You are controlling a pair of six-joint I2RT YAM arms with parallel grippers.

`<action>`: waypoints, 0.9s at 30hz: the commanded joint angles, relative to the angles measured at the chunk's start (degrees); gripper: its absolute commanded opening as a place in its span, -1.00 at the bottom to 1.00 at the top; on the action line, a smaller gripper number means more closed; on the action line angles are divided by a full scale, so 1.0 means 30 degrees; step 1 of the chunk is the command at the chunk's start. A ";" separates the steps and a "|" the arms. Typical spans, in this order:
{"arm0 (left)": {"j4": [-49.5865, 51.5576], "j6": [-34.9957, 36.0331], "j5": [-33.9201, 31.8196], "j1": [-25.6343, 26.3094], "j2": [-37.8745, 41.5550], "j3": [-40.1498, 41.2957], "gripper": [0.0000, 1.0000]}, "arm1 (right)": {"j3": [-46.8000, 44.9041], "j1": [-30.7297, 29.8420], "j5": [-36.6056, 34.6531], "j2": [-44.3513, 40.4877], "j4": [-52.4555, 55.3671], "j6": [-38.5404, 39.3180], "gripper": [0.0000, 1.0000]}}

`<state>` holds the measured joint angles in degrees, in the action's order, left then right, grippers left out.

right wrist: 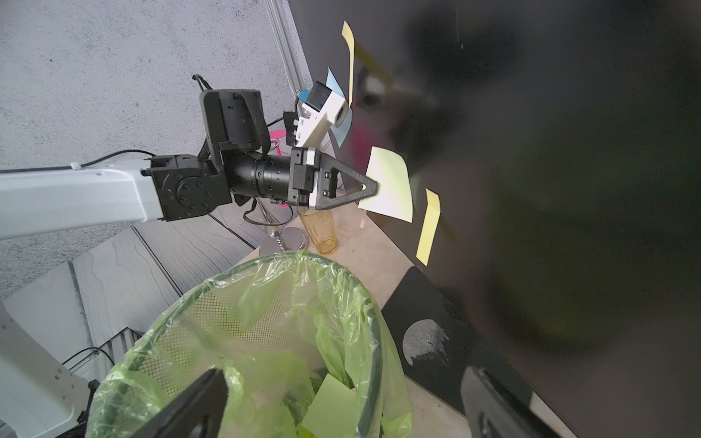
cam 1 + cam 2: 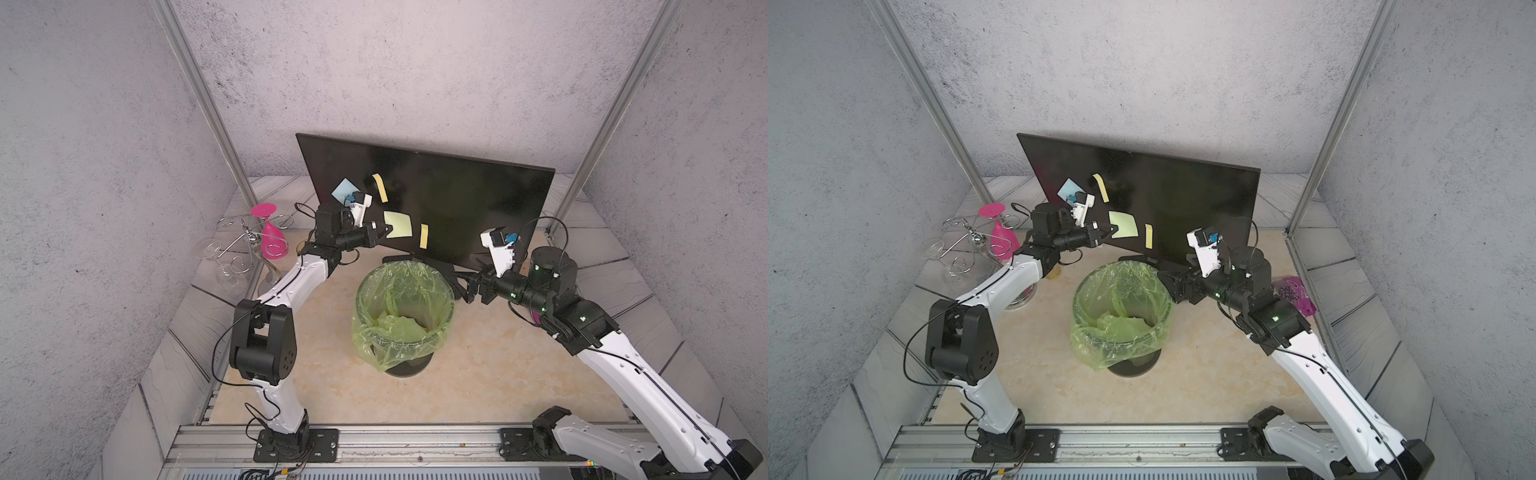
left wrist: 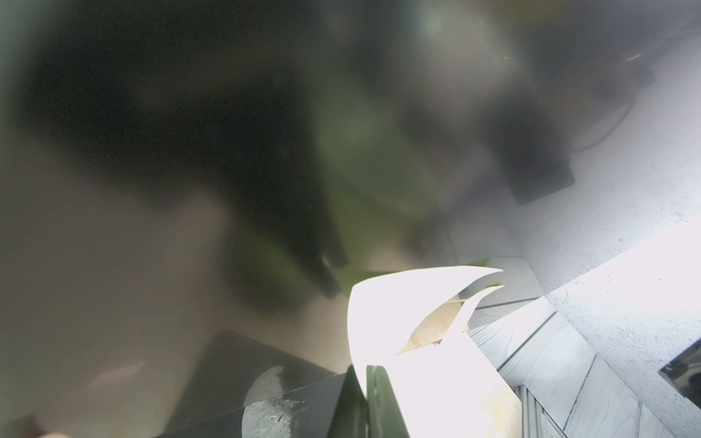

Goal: Remove the sticky note from the monitor
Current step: Tear off the sticky note from the monitor, then place the sticky note in the trash bin.

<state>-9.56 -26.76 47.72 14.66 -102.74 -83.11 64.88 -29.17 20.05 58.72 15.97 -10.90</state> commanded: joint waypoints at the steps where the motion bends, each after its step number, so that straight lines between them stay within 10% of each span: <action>1: 0.0714 0.0754 -0.0265 0.0126 0.0708 -0.0071 -1.00 | -0.0050 0.0077 0.0229 0.0072 -0.0369 -0.0056 0.99; 18: 0.8275 0.3235 -0.3482 0.0385 0.9473 0.2365 -1.00 | 0.0318 0.0060 0.0405 0.0168 -0.0270 0.0064 0.99; 27: 1.4638 0.5637 -0.4304 0.3666 1.2417 0.3005 -1.00 | 0.1097 0.0070 -0.0924 0.0323 0.0766 0.0308 0.99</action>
<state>25.34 -13.80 36.38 23.40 -66.59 -75.83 65.67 -29.17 19.51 59.75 16.97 -10.44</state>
